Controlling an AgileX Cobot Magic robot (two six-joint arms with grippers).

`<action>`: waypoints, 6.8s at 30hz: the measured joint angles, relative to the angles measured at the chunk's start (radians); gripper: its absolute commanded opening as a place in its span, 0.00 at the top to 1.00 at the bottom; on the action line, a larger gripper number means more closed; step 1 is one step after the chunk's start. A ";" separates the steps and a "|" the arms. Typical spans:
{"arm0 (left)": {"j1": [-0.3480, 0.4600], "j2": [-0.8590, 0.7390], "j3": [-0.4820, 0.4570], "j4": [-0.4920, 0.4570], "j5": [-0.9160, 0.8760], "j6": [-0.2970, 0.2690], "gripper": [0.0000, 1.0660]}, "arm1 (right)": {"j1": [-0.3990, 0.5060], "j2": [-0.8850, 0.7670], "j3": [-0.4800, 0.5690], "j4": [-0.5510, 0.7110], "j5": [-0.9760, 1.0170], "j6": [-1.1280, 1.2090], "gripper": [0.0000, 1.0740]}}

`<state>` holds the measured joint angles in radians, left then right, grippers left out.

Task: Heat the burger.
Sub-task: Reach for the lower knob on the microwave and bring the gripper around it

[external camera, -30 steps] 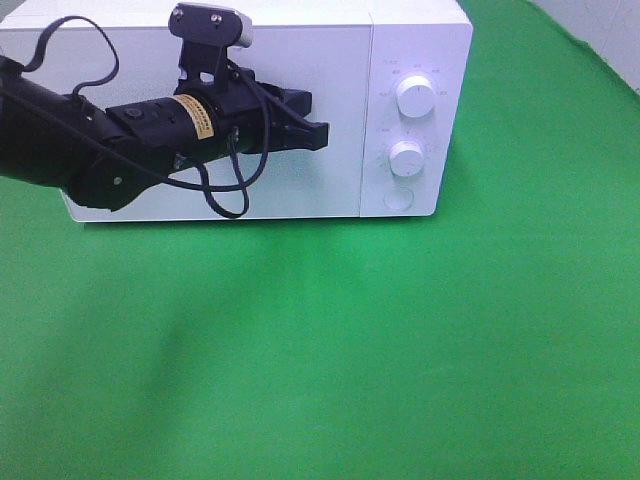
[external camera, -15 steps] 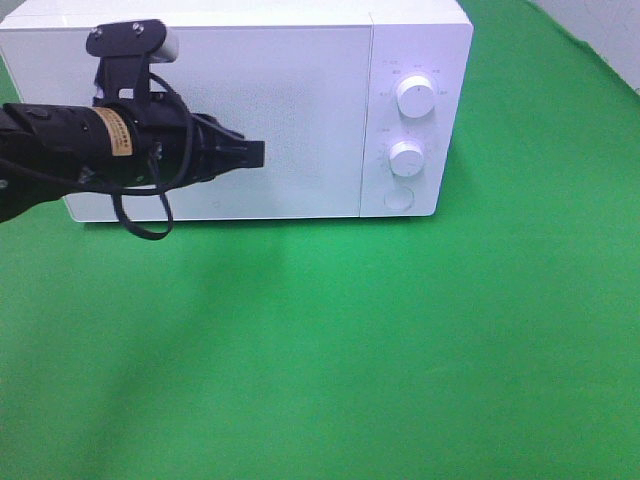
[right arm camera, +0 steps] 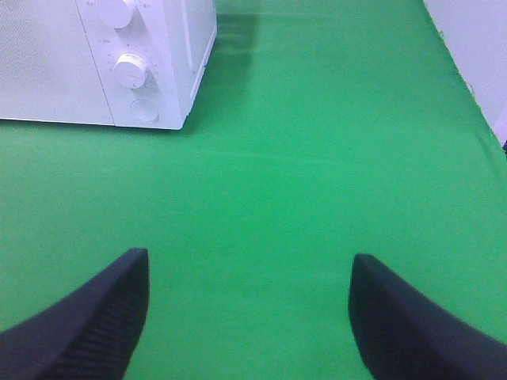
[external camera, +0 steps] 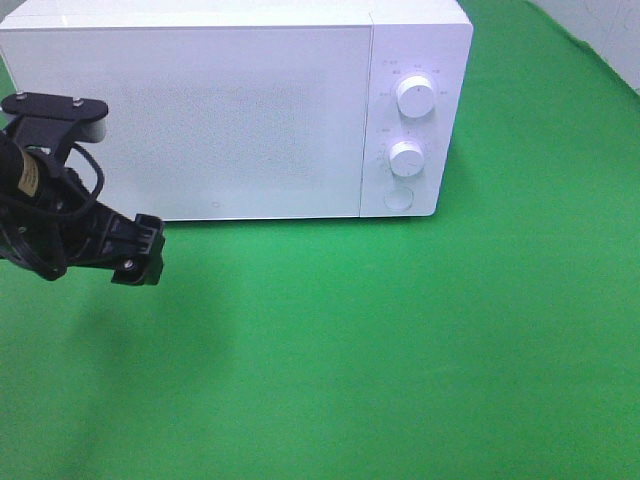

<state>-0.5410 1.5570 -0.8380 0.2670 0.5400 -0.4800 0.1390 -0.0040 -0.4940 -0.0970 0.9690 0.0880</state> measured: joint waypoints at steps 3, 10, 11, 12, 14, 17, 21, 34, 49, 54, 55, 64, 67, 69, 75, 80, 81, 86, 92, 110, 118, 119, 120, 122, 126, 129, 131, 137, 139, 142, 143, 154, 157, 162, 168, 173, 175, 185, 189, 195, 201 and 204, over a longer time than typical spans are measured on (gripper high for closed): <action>0.000 -0.025 0.000 -0.029 0.174 0.000 0.06 | 0.000 0.000 0.000 0.000 0.000 0.000 0.36; 0.014 -0.092 0.000 -0.057 0.406 0.035 0.06 | 0.000 0.000 0.000 0.000 0.000 0.000 0.36; 0.047 -0.113 0.000 -0.089 0.432 0.072 0.06 | 0.000 0.000 0.000 0.000 0.000 0.000 0.36; 0.047 -0.113 0.000 -0.089 0.432 0.072 0.06 | 0.000 0.000 0.000 0.000 0.000 0.000 0.36; 0.106 -0.138 0.000 -0.143 0.450 0.137 0.06 | 0.000 0.000 0.000 0.000 0.000 0.000 0.36; 0.223 -0.177 0.000 -0.246 0.466 0.260 0.06 | 0.000 0.000 0.000 0.000 0.000 0.000 0.36; 0.384 -0.229 0.000 -0.364 0.504 0.426 0.06 | 0.000 0.000 0.000 0.000 0.000 0.000 0.36; 0.590 -0.517 0.078 -0.436 0.549 0.556 0.06 | 0.000 0.000 0.000 0.000 0.000 0.000 0.36; 0.590 -1.053 0.289 -0.386 0.529 0.558 0.06 | 0.000 0.000 0.000 0.000 0.000 0.000 0.37; 0.590 -1.224 0.318 -0.368 0.533 0.523 0.06 | 0.000 0.000 0.000 0.000 0.000 0.000 0.37; 0.590 -1.224 0.318 -0.368 0.533 0.523 0.06 | 0.000 0.000 0.000 0.000 0.000 0.000 0.37; 0.590 -1.412 0.318 -0.359 0.533 0.518 0.06 | 0.000 0.000 0.000 0.000 0.000 0.000 0.37; 0.590 -1.487 0.320 -0.357 0.533 0.518 0.06 | 0.000 0.000 0.000 0.000 0.000 0.000 0.37; 0.590 -1.530 0.320 -0.357 0.533 0.518 0.06 | 0.000 0.000 0.000 0.000 0.000 0.000 0.37; 0.590 -1.561 0.320 -0.357 0.533 0.518 0.06 | 0.000 0.000 0.000 0.000 0.000 0.000 0.37; 0.590 -1.562 0.320 -0.357 0.533 0.518 0.06 | 0.000 0.000 0.000 0.000 0.000 0.000 0.37; 0.590 -1.562 0.320 -0.357 0.533 0.518 0.06 | 0.000 0.000 0.000 0.000 0.000 0.000 0.37; 0.590 -1.562 0.320 -0.357 0.533 0.518 0.06 | 0.000 0.000 0.000 0.000 0.000 0.000 0.37; 0.590 -1.562 0.320 -0.357 0.533 0.519 0.06 | 0.000 0.000 0.000 0.001 0.000 0.000 0.37; 0.590 -1.562 0.320 -0.357 0.533 0.519 0.06 | 0.000 0.060 -0.054 -0.001 -0.137 0.000 0.28; 0.590 -1.562 0.320 -0.357 0.533 0.519 0.06 | 0.000 0.205 -0.054 -0.020 -0.298 0.015 0.27; 0.590 -1.562 0.320 -0.357 0.533 0.519 0.06 | 0.000 0.252 -0.054 -0.020 -0.350 0.015 0.28; 0.590 -1.562 0.320 -0.357 0.533 0.519 0.06 | 0.000 0.252 -0.054 -0.020 -0.350 0.015 0.28; 0.590 -1.562 0.320 -0.357 0.533 0.519 0.06 | 0.000 0.334 -0.034 -0.020 -0.472 0.015 0.29; 0.590 -1.562 0.320 -0.357 0.533 0.519 0.06 | 0.000 0.385 -0.002 -0.020 -0.567 0.019 0.29; 0.590 -1.562 0.320 -0.357 0.533 0.519 0.06 | 0.000 0.457 0.049 -0.020 -0.690 0.035 0.29; 0.590 -1.562 0.320 -0.357 0.533 0.519 0.06 | 0.000 0.496 0.075 -0.020 -0.759 0.041 0.29; 0.590 -1.562 0.320 -0.357 0.533 0.519 0.06 | 0.000 0.590 0.134 -0.020 -0.930 0.045 0.29; 0.590 -1.562 0.320 -0.357 0.533 0.519 0.06 | 0.000 0.630 0.154 -0.020 -1.009 0.050 0.29; 0.590 -1.562 0.320 -0.357 0.533 0.519 0.06 | 0.000 0.709 0.188 -0.020 -1.192 0.063 0.29; 0.590 -1.562 0.320 -0.357 0.533 0.519 0.06 | 0.000 0.709 0.188 -0.020 -1.192 0.063 0.29; 0.590 -1.562 0.320 -0.357 0.533 0.519 0.06 | 0.000 0.972 0.205 -0.020 -1.541 0.067 0.29; 0.590 -1.562 0.320 -0.357 0.533 0.519 0.06 | 0.000 1.064 0.205 0.007 -1.607 0.026 0.29; 0.590 -1.562 0.320 -0.357 0.533 0.519 0.06 | 0.035 1.227 0.205 0.202 -1.740 -0.155 0.29; 0.590 -1.562 0.320 -0.357 0.533 0.519 0.06 | 0.177 1.337 0.204 0.405 -1.898 -0.330 0.29; 0.590 -1.562 0.320 -0.357 0.533 0.519 0.06 | 0.334 1.434 0.203 0.606 -2.041 -0.405 0.29; 0.590 -1.562 0.320 -0.357 0.533 0.519 0.06 | 0.387 1.460 0.203 0.660 -2.085 -0.411 0.29; 0.590 -1.562 0.320 -0.357 0.533 0.519 0.06 | 0.670 1.597 0.200 0.853 -2.167 -0.417 0.29; 0.590 -1.562 0.320 -0.357 0.533 0.519 0.06 | 0.716 1.627 0.182 0.916 -2.168 -0.417 0.29; 0.590 -1.562 0.320 -0.357 0.533 0.519 0.06 | 0.746 1.690 0.111 0.948 -2.172 -0.417 0.29; 0.590 -1.562 0.320 -0.357 0.533 0.519 0.06 | 0.746 1.755 0.059 0.950 -2.174 -0.417 0.29; 0.590 -1.562 0.320 -0.357 0.533 0.519 0.06 | 0.744 1.793 0.019 0.947 -2.175 -0.417 0.29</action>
<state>0.0490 -0.0050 -0.5180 -0.0900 1.0730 0.0390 0.8830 1.7890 -0.4750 0.8500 -1.2060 -0.3290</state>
